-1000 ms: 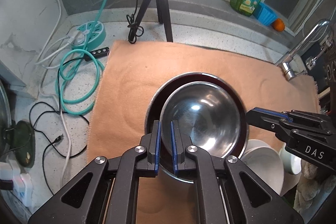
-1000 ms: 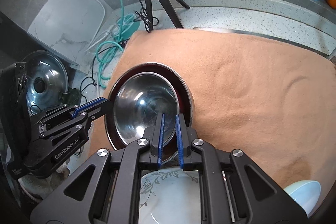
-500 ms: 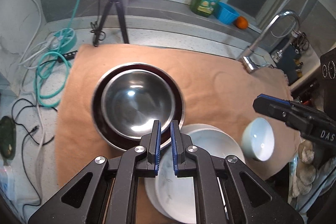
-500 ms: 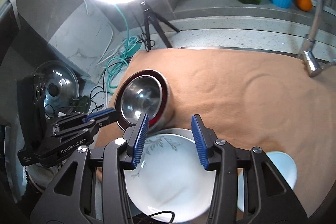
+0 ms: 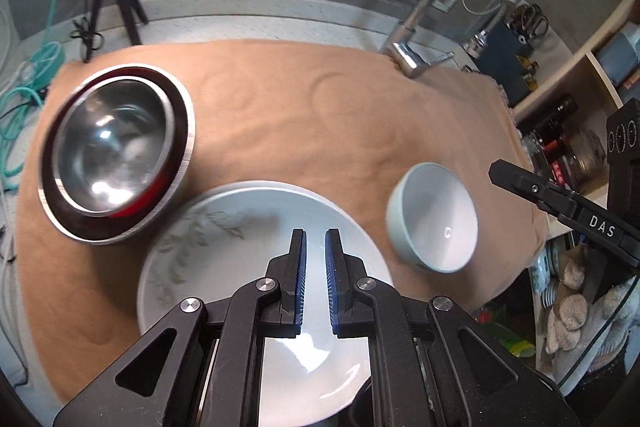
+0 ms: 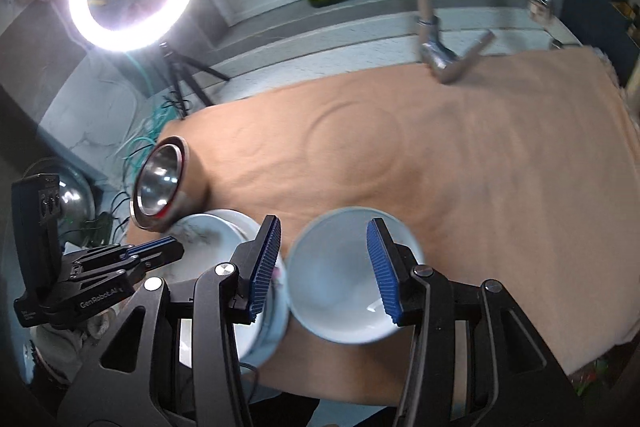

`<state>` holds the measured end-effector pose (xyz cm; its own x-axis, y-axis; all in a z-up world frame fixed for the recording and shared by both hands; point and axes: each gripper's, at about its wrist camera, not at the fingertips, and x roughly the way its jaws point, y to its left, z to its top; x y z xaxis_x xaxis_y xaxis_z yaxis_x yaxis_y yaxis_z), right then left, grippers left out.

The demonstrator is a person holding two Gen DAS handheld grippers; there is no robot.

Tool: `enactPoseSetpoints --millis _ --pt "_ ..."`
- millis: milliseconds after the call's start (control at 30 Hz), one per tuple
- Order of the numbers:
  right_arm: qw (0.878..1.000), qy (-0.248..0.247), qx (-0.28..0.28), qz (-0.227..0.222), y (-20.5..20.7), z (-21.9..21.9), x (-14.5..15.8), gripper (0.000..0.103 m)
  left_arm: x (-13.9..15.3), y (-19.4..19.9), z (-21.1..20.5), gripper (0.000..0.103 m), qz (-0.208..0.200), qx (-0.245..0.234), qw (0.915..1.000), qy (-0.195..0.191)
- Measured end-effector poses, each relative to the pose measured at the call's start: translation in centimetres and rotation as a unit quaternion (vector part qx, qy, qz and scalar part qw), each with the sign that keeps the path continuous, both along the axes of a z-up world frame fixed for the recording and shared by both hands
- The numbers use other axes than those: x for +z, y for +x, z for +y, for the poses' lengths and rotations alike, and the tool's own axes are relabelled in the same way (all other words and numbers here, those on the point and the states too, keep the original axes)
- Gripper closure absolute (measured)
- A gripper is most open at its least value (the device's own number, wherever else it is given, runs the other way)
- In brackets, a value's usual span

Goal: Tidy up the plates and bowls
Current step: 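Move the right tool to the pale blue bowl and grasp its rim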

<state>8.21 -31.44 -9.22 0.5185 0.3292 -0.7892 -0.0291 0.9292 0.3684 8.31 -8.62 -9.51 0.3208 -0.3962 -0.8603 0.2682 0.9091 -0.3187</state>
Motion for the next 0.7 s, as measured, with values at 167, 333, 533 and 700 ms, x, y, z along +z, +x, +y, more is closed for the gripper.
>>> enactPoseSetpoints --millis 167,333,533,700 --pt "0.999 0.008 -0.030 0.023 -1.1 -3.1 -1.8 0.056 -0.6 0.0 -2.8 0.094 0.012 -0.029 0.9995 -0.007" --pt "0.998 0.007 -0.042 0.035 -1.9 -4.4 -3.2 0.056 -1.5 0.6 -4.9 0.089 0.028 -0.044 0.9985 -0.020" --pt "0.997 0.026 -0.052 0.050 -2.0 -5.3 -4.7 0.058 -2.0 1.2 -6.3 0.089 0.042 -0.052 0.9975 -0.024" --pt "0.996 0.039 -0.049 0.064 -1.8 -5.3 -5.8 0.064 -2.5 1.5 -7.4 0.089 0.051 -0.058 0.9968 -0.019"
